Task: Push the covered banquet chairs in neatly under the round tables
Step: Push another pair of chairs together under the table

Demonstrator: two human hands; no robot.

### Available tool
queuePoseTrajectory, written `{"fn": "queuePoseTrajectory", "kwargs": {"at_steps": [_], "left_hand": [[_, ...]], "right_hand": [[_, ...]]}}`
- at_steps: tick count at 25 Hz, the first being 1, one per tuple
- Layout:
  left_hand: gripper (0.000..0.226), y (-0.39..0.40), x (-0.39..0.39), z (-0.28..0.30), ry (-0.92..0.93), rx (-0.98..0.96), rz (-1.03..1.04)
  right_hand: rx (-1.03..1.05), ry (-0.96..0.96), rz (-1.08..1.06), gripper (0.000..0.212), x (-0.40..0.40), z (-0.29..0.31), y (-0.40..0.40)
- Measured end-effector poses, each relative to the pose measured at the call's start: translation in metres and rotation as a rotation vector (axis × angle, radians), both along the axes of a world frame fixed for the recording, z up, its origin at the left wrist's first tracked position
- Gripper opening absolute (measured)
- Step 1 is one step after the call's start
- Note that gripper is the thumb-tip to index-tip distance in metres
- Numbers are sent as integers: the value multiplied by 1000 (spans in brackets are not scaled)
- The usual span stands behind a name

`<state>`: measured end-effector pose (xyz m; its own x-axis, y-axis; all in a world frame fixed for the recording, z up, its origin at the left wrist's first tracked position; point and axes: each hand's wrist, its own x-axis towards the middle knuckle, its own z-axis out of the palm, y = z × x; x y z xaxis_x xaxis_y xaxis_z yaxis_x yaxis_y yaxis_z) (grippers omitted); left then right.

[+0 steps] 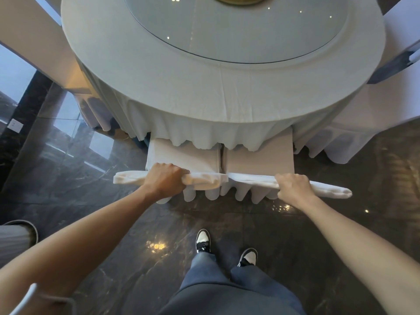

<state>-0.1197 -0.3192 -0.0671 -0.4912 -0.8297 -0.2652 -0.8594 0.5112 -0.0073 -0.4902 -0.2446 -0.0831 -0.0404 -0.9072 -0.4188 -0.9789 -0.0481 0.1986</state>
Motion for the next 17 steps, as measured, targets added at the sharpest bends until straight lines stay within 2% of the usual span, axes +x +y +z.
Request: {"fn": "queuePoseTrajectory", "kwargs": {"at_steps": [5,9,11,14,17], "left_hand": [[24,-2,2,-5,-27,11,1],[21,-8,-12,-3,-35,173,64],[26,-19,-26,0,-90,313,79],[45,-29,-50,10,-194,466,38],[51,-41,-81,32,-297,551,-10]], "right_hand": [[21,37,-25,23,7,-4,-7],[55,-9,-29,22,6,-2,-6],[85,-83,-61,21,1,2,-6],[178,-246,-121,15,-14,9,-4],[301,-511,-242,20,-41,26,-5]]}}
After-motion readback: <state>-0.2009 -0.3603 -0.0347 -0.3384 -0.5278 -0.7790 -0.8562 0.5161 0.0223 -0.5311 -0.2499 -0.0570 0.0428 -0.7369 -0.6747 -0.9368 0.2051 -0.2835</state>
